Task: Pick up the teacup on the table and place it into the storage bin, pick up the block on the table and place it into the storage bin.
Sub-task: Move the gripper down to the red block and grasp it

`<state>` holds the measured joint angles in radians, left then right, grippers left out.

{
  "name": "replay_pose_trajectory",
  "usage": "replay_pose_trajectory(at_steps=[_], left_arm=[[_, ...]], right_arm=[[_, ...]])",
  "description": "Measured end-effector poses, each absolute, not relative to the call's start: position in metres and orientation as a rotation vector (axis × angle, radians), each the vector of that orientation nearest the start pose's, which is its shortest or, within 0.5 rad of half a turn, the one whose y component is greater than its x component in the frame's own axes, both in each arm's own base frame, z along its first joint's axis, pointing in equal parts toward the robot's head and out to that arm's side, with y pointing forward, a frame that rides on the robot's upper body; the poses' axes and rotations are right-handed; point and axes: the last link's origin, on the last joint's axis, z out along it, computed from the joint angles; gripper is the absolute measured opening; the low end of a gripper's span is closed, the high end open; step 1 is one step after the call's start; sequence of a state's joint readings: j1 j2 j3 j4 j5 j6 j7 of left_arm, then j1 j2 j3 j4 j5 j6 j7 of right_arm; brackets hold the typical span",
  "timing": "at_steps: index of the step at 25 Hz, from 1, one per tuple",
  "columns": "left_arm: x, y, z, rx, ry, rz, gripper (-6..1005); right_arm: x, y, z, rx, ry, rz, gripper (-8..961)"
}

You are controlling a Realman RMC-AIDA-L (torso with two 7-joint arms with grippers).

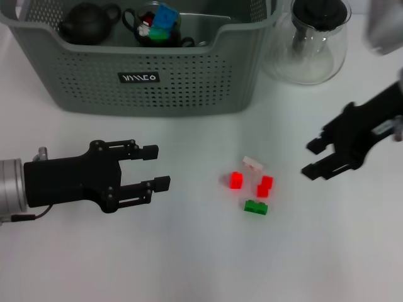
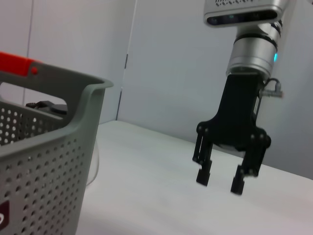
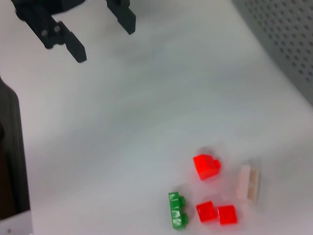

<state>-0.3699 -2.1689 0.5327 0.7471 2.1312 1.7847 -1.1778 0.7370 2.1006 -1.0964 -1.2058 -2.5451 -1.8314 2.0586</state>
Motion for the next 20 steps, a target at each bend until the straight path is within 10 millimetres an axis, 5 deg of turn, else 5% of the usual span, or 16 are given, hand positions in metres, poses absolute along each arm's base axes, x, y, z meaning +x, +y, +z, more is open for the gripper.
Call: replay_pose_trajectory(at_steps=[10, 20], left_arm=[[-0.292, 0.259, -0.014, -2.754, -0.563, -0.770, 615], [-0.293, 0.259, -0.013, -2.732, -0.575, -0.782, 615]], right_arm=[[0.143, 0.346, -0.053, -3.078, 0.279, -0.490, 549], [0.146, 0.342, -0.084, -3.065, 0.206, -0.480, 548]])
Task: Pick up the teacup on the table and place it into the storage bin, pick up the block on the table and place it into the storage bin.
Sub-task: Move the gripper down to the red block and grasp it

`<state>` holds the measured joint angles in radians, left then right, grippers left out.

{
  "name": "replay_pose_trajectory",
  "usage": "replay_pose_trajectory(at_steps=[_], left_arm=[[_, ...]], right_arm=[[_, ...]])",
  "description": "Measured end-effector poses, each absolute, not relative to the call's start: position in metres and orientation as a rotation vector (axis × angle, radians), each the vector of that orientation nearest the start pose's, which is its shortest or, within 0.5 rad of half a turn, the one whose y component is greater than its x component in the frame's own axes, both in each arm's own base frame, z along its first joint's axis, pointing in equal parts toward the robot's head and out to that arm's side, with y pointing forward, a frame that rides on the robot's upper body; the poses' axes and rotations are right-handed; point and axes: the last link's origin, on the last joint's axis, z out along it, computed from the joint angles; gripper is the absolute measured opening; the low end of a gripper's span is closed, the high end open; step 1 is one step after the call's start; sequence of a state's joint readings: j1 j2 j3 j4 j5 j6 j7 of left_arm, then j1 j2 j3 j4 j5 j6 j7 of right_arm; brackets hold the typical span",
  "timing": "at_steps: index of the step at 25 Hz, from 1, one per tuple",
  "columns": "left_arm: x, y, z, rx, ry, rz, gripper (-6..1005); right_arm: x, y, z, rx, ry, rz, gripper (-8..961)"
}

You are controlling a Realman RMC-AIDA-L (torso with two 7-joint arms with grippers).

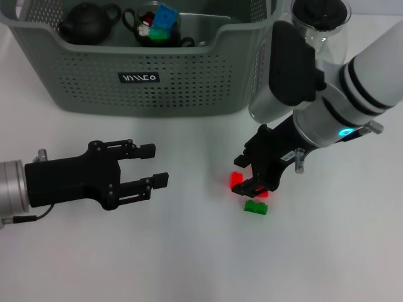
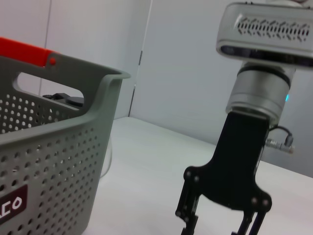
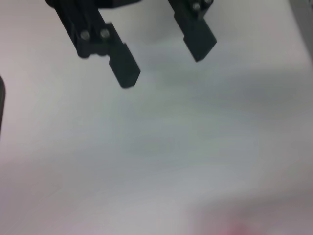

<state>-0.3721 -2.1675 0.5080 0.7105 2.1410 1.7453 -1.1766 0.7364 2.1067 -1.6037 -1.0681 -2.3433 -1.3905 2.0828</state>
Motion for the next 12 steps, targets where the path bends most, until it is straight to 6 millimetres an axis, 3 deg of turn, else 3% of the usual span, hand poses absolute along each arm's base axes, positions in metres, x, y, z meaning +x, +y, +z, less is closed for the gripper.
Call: replay_pose_trajectory(at_steps=[12], left_arm=[[-0.295, 0.260, -0.015, -2.721, -0.595, -0.770, 616]], right_arm=[[0.156, 0.344, -0.100, -3.050, 0.235, -0.462, 548]])
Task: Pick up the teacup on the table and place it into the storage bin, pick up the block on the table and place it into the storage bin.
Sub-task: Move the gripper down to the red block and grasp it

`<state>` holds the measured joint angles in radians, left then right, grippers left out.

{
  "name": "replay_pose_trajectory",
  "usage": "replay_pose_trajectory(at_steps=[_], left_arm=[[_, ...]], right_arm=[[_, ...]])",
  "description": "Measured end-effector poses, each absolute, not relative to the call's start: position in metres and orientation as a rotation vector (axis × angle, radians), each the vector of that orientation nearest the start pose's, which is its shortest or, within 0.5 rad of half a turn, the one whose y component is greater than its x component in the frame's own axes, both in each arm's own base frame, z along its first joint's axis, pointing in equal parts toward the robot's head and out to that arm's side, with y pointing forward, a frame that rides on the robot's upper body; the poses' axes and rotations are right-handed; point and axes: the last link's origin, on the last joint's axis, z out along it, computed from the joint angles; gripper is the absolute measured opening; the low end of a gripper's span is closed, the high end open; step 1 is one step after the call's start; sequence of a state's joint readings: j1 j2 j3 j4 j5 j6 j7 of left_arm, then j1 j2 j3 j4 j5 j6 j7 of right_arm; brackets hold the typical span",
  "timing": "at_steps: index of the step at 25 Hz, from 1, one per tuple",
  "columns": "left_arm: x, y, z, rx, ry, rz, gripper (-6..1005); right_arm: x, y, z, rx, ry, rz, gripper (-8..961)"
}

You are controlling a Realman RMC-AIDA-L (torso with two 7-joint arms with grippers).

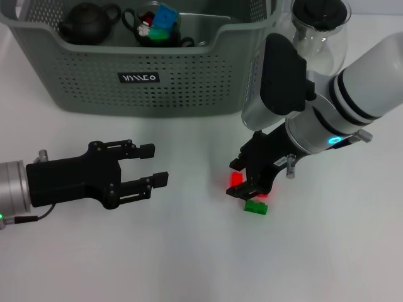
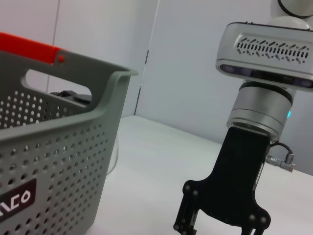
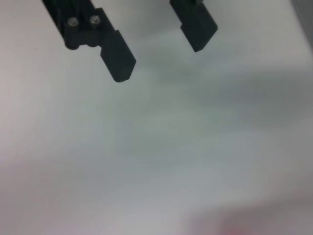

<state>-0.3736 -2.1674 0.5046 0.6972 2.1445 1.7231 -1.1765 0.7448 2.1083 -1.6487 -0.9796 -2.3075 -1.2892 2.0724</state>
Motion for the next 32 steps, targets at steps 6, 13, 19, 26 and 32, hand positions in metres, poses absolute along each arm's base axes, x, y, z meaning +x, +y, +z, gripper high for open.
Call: replay_pose_trajectory(at_steps=[6, 13, 19, 26, 32], left_arm=[[-0.296, 0.261, -0.016, -2.723, -0.597, -0.763, 616], [-0.296, 0.261, -0.016, -2.720, -0.600, -0.762, 617], [-0.297, 0.261, -0.015, -2.717, -0.600, -0.762, 617], [-0.296, 0.261, -0.015, -2.716, -0.599, -0.763, 618], [-0.296, 0.261, -0.015, -2.716, -0.599, -0.764, 618]], right_arm=[[0.158, 0.343, -0.106, -3.037, 0.215, -0.473, 548], [0.159, 0.344, -0.109, -3.025, 0.206, -0.476, 548], [0.162, 0.344, -0.111, -3.019, 0.214, -0.485, 548], [0.163, 0.344, -0.112, -3.019, 0.224, -0.481, 502], [0.166, 0.343, -0.112, -3.021, 0.238, -0.490, 381]])
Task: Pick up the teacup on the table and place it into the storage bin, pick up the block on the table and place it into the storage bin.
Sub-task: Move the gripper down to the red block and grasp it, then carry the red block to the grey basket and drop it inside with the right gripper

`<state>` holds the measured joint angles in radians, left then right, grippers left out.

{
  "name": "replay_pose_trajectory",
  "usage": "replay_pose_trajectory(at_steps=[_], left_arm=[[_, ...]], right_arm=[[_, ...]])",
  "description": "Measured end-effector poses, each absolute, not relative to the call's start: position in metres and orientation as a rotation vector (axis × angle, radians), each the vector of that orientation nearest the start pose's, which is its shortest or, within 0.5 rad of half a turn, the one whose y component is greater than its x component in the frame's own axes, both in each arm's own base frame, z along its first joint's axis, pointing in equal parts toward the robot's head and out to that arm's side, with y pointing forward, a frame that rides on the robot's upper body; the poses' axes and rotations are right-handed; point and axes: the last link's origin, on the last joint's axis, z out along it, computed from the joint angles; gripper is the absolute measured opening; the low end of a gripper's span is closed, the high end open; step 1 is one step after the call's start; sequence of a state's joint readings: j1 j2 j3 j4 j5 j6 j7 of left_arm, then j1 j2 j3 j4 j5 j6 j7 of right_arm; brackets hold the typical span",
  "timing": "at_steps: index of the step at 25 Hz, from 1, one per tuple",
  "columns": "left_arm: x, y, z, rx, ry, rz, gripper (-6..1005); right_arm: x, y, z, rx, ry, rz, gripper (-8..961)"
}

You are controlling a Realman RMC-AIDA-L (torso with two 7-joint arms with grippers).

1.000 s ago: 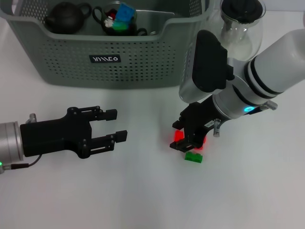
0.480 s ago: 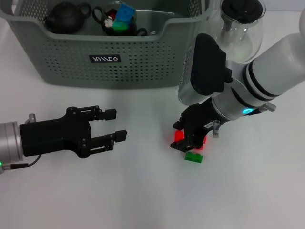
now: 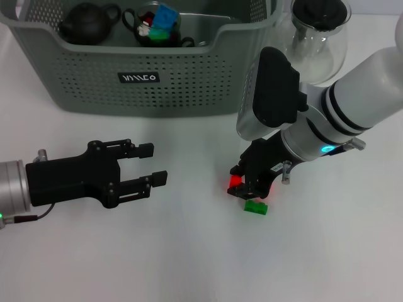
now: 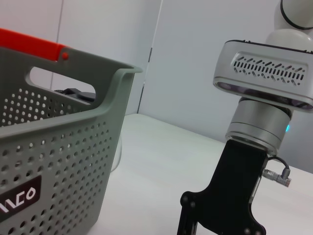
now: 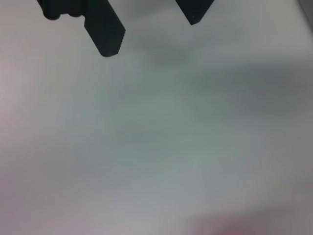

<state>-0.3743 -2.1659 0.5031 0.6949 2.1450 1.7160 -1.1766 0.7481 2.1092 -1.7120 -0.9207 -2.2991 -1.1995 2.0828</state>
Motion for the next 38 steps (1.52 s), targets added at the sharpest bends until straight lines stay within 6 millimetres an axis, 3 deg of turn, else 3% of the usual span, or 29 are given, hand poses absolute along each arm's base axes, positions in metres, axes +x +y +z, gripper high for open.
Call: replay_pose_trajectory(at_steps=[16, 20, 25, 32, 38], left_arm=[[-0.297, 0.261, -0.017, -2.709, -0.614, -0.767, 619], [-0.299, 0.261, -0.015, -2.687, -0.623, -0.775, 619], [-0.303, 0.258, -0.011, -2.666, -0.636, -0.775, 619], [-0.313, 0.242, 0.000, -2.666, -0.658, -0.782, 620], [-0.314, 0.241, 0.002, -2.649, -0.665, -0.798, 620]], right_arm=[[0.166, 0.347, -0.099, -3.028, 0.372, -0.412, 310], [0.163, 0.352, -0.080, -3.045, 0.443, -0.338, 308], [0.154, 0.361, -0.036, -3.053, 0.531, -0.126, 308], [0.114, 0.368, 0.017, -2.997, 0.478, 0.220, 309], [0.063, 0.394, 0.048, -2.788, 0.471, 0.433, 308]])
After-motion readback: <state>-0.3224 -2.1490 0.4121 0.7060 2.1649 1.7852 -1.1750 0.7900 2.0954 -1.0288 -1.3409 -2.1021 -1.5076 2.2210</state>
